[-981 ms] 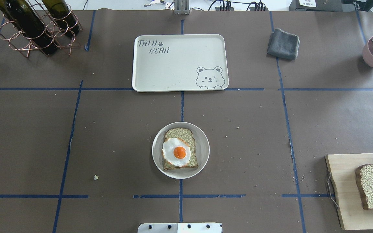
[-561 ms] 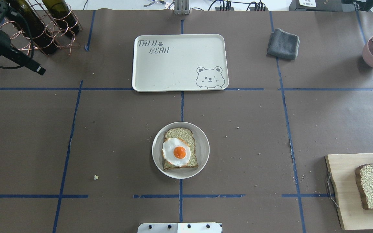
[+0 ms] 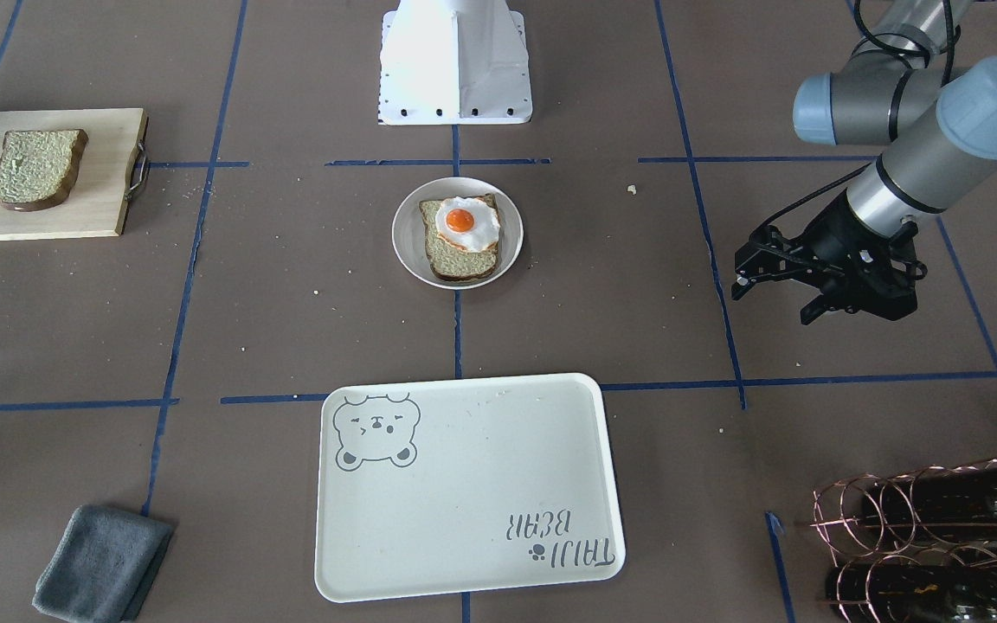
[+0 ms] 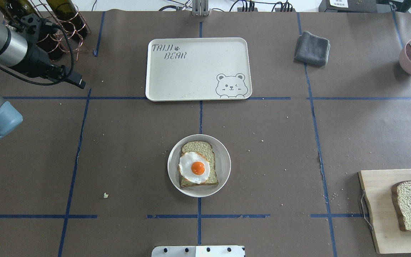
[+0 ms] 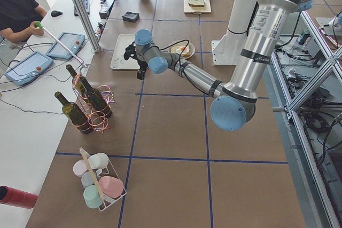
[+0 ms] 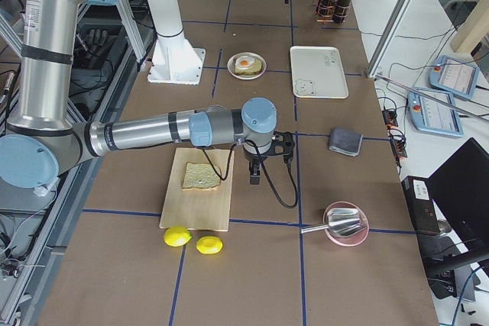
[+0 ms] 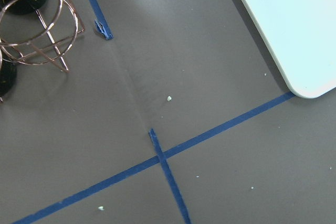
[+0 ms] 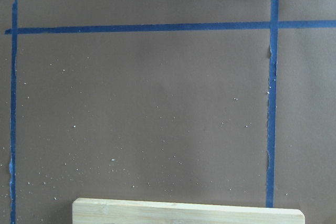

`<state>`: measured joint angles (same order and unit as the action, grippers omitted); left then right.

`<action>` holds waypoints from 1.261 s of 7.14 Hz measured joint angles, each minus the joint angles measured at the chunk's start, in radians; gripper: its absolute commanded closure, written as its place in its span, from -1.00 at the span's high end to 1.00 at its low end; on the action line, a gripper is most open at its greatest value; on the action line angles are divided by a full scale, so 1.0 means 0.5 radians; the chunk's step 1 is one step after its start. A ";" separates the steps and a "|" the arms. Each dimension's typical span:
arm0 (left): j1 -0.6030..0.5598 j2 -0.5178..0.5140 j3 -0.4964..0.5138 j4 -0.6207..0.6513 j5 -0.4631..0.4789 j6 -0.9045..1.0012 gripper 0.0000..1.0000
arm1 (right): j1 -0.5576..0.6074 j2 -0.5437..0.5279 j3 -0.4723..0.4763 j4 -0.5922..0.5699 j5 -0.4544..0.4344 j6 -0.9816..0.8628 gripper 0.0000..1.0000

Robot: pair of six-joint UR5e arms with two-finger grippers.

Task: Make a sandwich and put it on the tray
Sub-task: 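Move right gripper over the bread slice on the wooden board while left arm rises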

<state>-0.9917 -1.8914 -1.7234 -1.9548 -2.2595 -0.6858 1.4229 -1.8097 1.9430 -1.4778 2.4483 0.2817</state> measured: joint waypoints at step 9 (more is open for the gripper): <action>0.195 -0.035 -0.093 -0.088 0.130 -0.446 1.00 | -0.973 -0.653 -0.421 1.995 -0.461 1.278 0.96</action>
<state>-0.8940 -1.9088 -1.7699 -1.9987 -2.1943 -0.9087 0.9362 -2.1364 1.7326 -0.4804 2.2179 0.9206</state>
